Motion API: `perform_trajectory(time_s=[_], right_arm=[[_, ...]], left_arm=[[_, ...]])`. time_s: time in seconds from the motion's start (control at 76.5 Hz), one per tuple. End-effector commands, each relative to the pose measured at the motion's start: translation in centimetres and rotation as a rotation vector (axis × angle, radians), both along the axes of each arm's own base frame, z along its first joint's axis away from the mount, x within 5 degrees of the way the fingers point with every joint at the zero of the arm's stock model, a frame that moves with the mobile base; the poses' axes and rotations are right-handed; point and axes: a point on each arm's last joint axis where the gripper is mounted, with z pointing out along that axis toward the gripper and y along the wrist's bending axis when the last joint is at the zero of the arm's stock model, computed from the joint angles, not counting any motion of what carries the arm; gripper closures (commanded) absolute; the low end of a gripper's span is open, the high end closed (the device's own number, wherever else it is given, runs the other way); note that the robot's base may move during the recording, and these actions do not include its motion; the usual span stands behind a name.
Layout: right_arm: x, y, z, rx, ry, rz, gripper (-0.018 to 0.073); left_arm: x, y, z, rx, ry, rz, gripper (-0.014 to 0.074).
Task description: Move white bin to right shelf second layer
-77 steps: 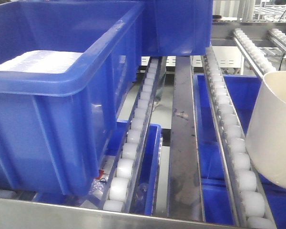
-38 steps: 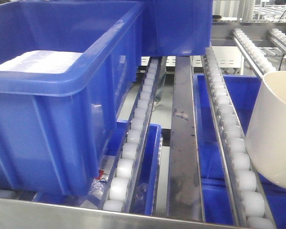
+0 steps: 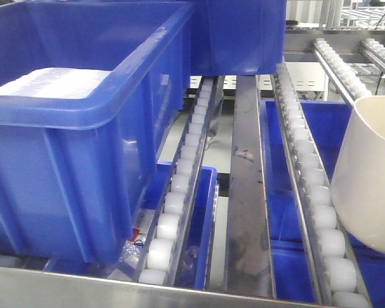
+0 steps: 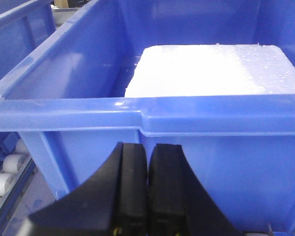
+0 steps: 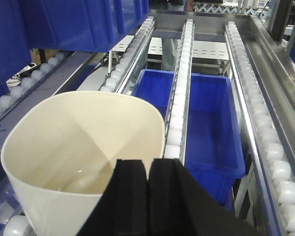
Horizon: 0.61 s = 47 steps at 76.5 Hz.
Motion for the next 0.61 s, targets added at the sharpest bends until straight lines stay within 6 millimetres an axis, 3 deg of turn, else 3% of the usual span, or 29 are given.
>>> perform_trajectory(time_s=[0.0, 0.601], right_arm=[[-0.25, 0.02, 1.47, -0.009, -0.129, 0.004, 0.0534], [-0.25, 0.02, 1.47, -0.009, -0.129, 0.004, 0.0534]], left_arm=[[0.07, -0.03, -0.39, -0.014, -0.062, -0.003, 0.0512], [0.07, -0.03, -0.39, -0.014, -0.062, -0.003, 0.0512]])
